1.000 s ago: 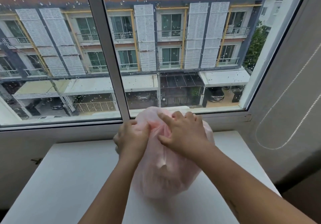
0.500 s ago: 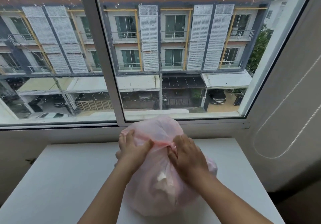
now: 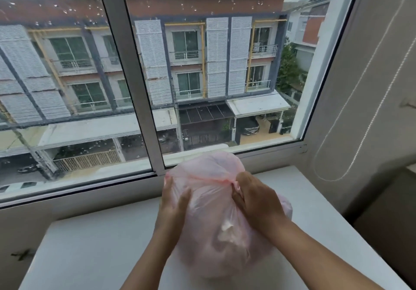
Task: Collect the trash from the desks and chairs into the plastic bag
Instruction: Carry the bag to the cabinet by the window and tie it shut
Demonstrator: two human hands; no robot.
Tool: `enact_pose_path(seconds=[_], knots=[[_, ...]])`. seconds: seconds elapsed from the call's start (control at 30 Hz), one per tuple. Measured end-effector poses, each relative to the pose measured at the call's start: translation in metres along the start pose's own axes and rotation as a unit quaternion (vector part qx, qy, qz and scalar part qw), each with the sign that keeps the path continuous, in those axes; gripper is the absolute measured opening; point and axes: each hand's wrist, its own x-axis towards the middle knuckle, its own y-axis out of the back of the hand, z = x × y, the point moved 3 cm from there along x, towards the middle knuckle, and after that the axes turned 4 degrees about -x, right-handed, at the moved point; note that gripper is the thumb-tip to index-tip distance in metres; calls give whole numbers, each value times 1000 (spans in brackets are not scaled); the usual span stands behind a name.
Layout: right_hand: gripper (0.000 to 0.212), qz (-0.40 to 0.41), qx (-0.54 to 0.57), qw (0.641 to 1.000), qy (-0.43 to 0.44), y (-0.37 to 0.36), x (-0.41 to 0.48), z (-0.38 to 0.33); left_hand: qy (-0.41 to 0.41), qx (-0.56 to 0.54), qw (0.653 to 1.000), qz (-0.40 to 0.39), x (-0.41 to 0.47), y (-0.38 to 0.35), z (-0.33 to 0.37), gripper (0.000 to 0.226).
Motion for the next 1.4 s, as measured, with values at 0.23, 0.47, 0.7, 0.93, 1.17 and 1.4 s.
enact_pose_path(seconds=[0.23, 0.47, 0.7, 0.93, 1.17, 1.4], knots=[[27, 72, -61, 995, -39, 47, -12, -7, -3, -67, 996, -57, -1, -21, 15, 97], [34, 101, -127, 979, -124, 123, -75, 39, -41, -72, 983, -163, -35, -108, 53, 86], [34, 144, -171, 949, -220, 215, -188, 99, -72, -57, 954, -285, -118, -227, 91, 92], [39, 158, -226, 920, -278, 305, -328, 152, -68, -77, 924, -368, -245, -344, 110, 68], [29, 149, -232, 905, -323, 330, -417, 201, -43, -41, 908, -416, -318, -420, 86, 66], [16, 100, -204, 894, -387, 291, -442, 273, 54, -9, 913, -405, -334, -477, 37, 77]])
